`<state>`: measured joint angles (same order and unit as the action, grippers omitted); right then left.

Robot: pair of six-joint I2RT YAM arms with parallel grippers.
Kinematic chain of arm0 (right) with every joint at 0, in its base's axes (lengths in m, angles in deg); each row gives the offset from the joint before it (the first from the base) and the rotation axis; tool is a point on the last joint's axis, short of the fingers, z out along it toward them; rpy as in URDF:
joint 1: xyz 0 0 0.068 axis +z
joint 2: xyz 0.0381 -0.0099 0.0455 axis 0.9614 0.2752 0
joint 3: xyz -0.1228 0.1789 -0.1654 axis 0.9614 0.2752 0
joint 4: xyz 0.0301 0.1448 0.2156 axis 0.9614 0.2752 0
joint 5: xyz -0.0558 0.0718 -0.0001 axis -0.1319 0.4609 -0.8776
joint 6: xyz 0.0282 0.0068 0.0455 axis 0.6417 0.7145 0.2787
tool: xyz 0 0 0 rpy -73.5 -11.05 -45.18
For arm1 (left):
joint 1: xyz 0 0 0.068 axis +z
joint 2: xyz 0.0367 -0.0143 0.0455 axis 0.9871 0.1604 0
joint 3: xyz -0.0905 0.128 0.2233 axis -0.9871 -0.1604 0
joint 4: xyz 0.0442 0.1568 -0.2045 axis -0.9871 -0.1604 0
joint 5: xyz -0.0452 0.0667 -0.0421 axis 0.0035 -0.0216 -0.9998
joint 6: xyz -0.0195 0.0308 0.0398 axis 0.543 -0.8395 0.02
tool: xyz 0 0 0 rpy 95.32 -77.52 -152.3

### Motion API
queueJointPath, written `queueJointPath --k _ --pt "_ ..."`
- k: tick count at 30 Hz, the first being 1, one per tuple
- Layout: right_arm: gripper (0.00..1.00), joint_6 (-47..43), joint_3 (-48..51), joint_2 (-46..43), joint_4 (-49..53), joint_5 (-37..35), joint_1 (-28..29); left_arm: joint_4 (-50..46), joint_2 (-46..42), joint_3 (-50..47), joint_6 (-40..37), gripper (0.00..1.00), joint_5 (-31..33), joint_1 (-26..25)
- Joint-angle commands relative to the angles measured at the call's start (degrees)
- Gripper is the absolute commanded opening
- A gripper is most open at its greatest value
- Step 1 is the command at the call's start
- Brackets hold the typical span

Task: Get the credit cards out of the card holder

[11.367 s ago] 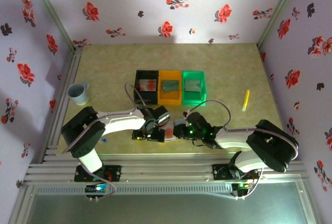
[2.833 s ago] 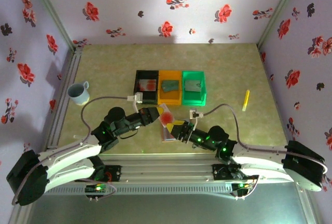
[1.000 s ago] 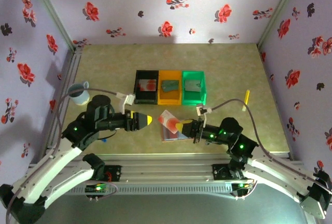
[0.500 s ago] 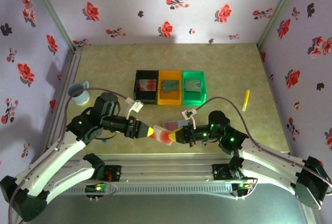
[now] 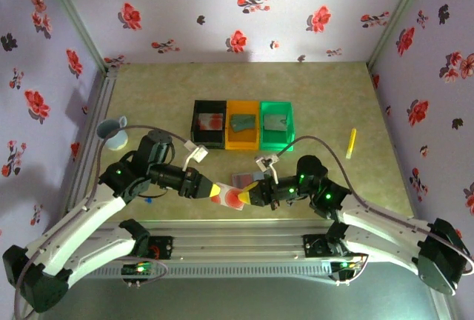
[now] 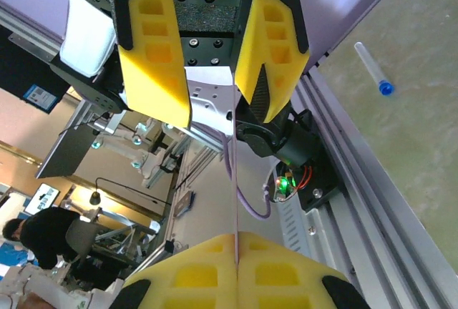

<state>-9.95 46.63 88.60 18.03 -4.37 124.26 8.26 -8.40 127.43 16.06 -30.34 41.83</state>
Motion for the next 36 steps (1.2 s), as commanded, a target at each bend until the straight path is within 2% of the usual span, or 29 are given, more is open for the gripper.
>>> queueJointPath --k 1,12,18,23,26,29,32,36 --pt "0.00 0.9 -1.4 0.6 -3.4 2.7 -0.2 1.7 -0.5 -0.8 0.1 0.40 -3.4 0.3" --pt "0.00 1.6 -1.7 2.4 -5.3 3.9 -0.3 2.5 -0.2 -1.3 0.4 0.23 -3.8 -0.1" --pt "0.00 1.7 -1.8 3.1 -5.7 4.1 -0.2 3.6 0.1 -1.5 0.6 0.00 -3.8 -0.1" --pt "0.00 1.1 -1.9 3.3 -5.0 3.8 -0.3 6.5 0.0 -2.7 3.3 0.00 -2.7 -0.1" --pt "0.00 0.0 -2.4 3.0 -3.1 3.3 -0.3 13.2 -0.8 -6.1 9.4 0.00 -2.1 -0.1" --pt "0.18 -1.7 -2.8 2.2 -0.4 2.2 -0.3 14.0 -3.0 -7.3 9.6 0.00 3.1 -0.1" --pt "0.38 -3.3 -3.1 1.2 2.6 0.2 -0.5 10.1 -6.3 -5.9 5.3 0.00 9.3 -0.3" --pt "0.55 -6.3 -4.0 -0.7 8.4 -3.0 -1.5 9.4 -7.8 -5.0 3.4 0.00 12.9 -0.1"
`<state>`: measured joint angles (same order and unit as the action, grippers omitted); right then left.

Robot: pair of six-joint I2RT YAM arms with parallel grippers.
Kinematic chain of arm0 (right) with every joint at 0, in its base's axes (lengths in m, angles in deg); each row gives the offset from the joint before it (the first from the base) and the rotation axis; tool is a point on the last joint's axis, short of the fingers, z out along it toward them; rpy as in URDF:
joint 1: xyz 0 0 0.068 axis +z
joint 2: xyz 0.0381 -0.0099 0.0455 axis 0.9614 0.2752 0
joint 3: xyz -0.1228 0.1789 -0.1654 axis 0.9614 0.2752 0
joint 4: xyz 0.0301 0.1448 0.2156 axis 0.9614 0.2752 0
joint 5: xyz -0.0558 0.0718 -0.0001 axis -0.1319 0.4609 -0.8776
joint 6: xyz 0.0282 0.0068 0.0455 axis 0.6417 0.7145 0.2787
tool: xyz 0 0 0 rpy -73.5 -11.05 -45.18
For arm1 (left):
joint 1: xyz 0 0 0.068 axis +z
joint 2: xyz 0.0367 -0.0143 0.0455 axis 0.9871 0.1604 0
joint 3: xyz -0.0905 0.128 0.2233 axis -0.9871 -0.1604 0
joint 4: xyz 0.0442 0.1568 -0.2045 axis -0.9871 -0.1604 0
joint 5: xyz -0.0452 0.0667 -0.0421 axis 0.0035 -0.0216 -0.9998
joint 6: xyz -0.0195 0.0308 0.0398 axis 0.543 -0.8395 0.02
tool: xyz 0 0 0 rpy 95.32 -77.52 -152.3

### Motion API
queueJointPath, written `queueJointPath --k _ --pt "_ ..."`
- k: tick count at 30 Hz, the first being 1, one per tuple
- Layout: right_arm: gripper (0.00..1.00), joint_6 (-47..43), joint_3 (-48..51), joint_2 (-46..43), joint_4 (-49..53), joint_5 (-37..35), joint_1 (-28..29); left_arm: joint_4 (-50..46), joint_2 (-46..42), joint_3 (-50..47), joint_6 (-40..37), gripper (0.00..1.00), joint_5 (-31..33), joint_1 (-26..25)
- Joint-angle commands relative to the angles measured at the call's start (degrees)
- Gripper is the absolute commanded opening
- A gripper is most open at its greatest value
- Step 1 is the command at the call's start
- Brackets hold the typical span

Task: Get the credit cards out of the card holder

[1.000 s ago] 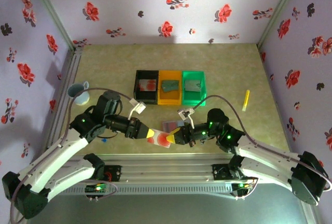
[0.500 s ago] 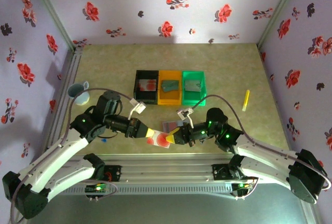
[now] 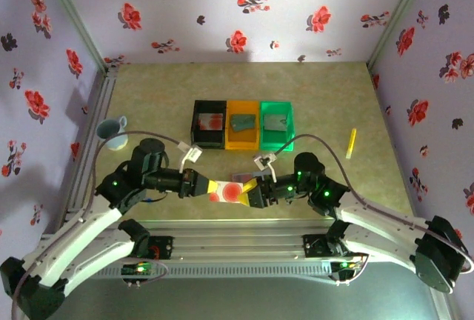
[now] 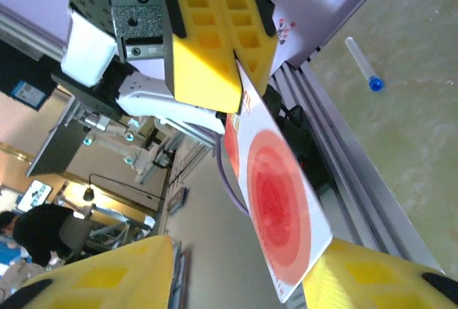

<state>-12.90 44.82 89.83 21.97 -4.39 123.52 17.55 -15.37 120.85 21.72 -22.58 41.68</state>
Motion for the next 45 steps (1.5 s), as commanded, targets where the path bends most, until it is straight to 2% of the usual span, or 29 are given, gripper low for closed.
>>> queueJointPath --k 1,5,7,11,13,17,22,25,28,33,45 --pt "0.58 -4.4 -2.7 -3.0 6.8 -4.7 -1.2 0.9 -0.9 1.4 -2.2 0.00 5.6 0.1" --pt "0.77 -10.9 -6.5 -8.6 22.9 -17.4 -3.0 1.6 -0.6 1.8 -3.3 0.00 8.4 0.9" --pt "0.83 -13.1 -9.0 -11.7 29.7 -23.8 -3.4 0.5 0.1 3.0 -4.4 0.00 10.1 2.2" --pt "0.91 -14.3 -12.1 -17.5 36.2 -31.9 -3.9 -4.0 3.1 6.5 -7.7 0.00 12.0 4.6" --pt "0.99 -14.5 -13.7 -19.7 39.2 -37.6 -3.8 -6.6 4.8 8.5 -9.5 0.00 12.7 5.9" --pt "0.99 -18.0 -18.3 -20.1 48.9 -50.4 -3.8 -8.4 7.5 11.4 -10.8 0.00 13.3 7.8" --pt "0.99 -22.0 -21.6 -19.6 58.9 -70.4 -3.9 -9.9 10.2 15.1 -12.9 0.00 15.2 11.2" --pt "0.99 -24.3 -22.1 -19.8 63.0 -78.6 -3.9 -9.9 11.7 16.3 -13.3 0.00 16.2 13.4" --pt "0.99 -25.4 -21.2 -20.9 64.3 -83.2 -3.9 -8.3 13.1 16.8 -12.3 0.00 16.3 16.0" --pt "0.99 -25.6 -17.6 -25.2 63.0 -85.9 -3.9 -6.5 16.3 18.4 -11.9 0.00 16.2 18.3" --pt "0.99 -26.5 -15.2 -28.4 60.1 -85.0 -3.9 -2.3 21.6 19.6 -12.9 0.00 17.4 21.1"
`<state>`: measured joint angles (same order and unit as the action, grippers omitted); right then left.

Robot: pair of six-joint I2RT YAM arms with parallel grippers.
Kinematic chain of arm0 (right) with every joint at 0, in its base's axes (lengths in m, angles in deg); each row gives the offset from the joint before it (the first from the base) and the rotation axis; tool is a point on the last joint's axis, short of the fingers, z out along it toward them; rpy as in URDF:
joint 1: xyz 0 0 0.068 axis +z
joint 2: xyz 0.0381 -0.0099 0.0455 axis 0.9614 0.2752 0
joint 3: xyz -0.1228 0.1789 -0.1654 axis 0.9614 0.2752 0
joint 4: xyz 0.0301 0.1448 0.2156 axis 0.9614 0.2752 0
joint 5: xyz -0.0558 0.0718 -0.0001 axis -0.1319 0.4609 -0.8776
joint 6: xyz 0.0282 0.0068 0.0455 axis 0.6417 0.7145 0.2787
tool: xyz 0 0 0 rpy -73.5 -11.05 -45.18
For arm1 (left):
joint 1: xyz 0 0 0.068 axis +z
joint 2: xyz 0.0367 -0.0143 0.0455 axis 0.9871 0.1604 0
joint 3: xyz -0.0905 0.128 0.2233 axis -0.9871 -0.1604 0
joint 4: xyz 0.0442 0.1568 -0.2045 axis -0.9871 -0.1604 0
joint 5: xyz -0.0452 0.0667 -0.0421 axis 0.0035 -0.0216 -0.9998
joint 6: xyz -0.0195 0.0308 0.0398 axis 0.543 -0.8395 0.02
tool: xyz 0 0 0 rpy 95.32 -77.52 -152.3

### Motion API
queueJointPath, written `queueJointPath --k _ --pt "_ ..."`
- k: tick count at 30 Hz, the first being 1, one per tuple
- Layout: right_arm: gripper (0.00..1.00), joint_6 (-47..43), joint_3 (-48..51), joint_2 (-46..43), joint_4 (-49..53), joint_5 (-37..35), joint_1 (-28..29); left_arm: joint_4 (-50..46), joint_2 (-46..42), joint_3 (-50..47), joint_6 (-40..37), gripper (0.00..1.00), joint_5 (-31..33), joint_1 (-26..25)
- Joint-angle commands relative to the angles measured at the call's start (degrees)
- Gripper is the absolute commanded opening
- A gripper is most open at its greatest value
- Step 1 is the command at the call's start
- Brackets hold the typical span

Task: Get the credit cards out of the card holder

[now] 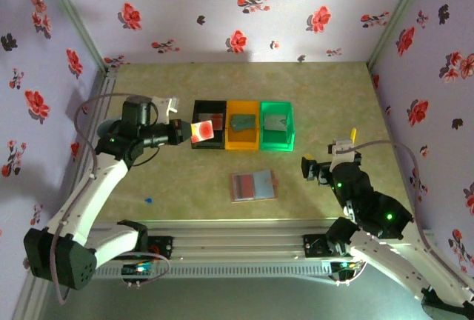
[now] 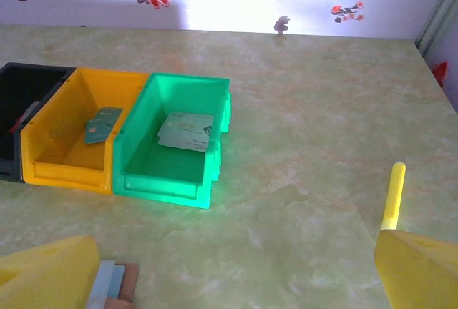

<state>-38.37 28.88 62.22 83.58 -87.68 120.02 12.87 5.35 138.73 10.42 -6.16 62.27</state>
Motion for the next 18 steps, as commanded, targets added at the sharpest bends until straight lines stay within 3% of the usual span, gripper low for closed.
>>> queueJointPath --k 1,18 --pt "0.99 -1.0 0.8 -0.8 -1.8 -1.4 -0.4 2.9 1.4 1.9 -1.6 0.00 1.2 0.5" --pt "0.99 -1.9 1.2 -1.8 -1.4 -0.5 -0.3 1.5 19.3 13.6 -6.1 0.00 6.6 0.7"
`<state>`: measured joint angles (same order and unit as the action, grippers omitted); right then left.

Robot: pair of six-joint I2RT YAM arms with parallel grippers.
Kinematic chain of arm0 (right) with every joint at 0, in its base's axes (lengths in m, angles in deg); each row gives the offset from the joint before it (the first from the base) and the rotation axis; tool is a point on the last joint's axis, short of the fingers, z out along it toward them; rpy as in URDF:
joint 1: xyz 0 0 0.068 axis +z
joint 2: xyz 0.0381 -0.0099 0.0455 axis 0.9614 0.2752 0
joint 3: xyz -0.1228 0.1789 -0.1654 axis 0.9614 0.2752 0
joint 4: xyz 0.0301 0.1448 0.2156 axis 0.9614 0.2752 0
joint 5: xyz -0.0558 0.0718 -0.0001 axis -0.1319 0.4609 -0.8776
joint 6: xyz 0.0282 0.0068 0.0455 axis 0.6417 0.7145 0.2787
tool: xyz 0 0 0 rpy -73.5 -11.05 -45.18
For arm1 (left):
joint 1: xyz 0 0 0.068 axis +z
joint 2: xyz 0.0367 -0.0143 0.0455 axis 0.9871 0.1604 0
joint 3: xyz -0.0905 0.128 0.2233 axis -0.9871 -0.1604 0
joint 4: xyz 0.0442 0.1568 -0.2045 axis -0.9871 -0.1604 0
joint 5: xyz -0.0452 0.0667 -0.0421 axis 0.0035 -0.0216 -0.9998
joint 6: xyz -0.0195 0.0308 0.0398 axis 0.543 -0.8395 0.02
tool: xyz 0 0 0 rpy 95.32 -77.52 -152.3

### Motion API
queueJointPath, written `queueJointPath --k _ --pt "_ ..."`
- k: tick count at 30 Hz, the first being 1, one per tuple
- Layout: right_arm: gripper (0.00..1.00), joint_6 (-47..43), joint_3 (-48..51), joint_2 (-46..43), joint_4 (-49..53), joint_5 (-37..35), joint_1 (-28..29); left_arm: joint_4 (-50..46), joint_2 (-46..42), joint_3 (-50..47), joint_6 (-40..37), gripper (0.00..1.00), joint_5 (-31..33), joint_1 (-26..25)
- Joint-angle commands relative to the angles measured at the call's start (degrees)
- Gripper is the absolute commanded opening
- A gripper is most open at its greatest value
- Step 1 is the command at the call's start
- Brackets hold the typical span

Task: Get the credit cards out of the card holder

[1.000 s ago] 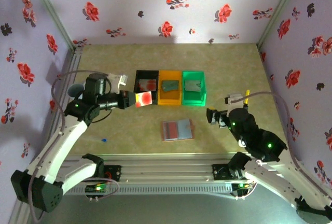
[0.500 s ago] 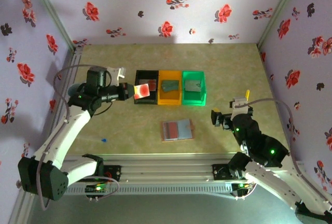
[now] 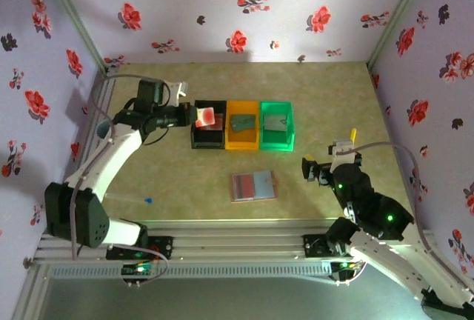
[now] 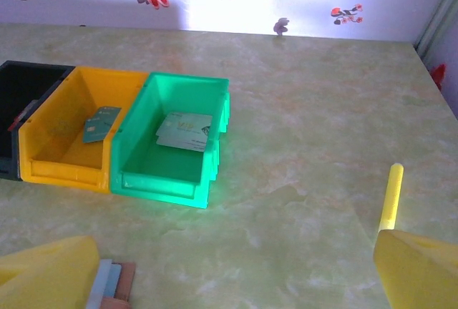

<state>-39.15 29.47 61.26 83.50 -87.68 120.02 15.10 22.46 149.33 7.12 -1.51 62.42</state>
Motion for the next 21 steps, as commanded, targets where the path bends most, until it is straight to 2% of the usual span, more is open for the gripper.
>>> queueJointPath --k 1,14,21 --pt "0.99 -1.2 0.6 -0.9 -1.4 -0.3 -0.4 -1.2 3.3 3.8 -3.4 0.00 2.5 0.6" --pt "0.99 -1.2 0.7 -1.5 -1.7 1.1 -0.4 -3.7 16.7 12.5 -5.1 0.00 6.2 0.7" --pt "0.99 -1.4 0.8 -1.5 -1.9 1.5 -0.3 -4.1 24.0 16.5 -3.2 0.00 6.0 0.8"
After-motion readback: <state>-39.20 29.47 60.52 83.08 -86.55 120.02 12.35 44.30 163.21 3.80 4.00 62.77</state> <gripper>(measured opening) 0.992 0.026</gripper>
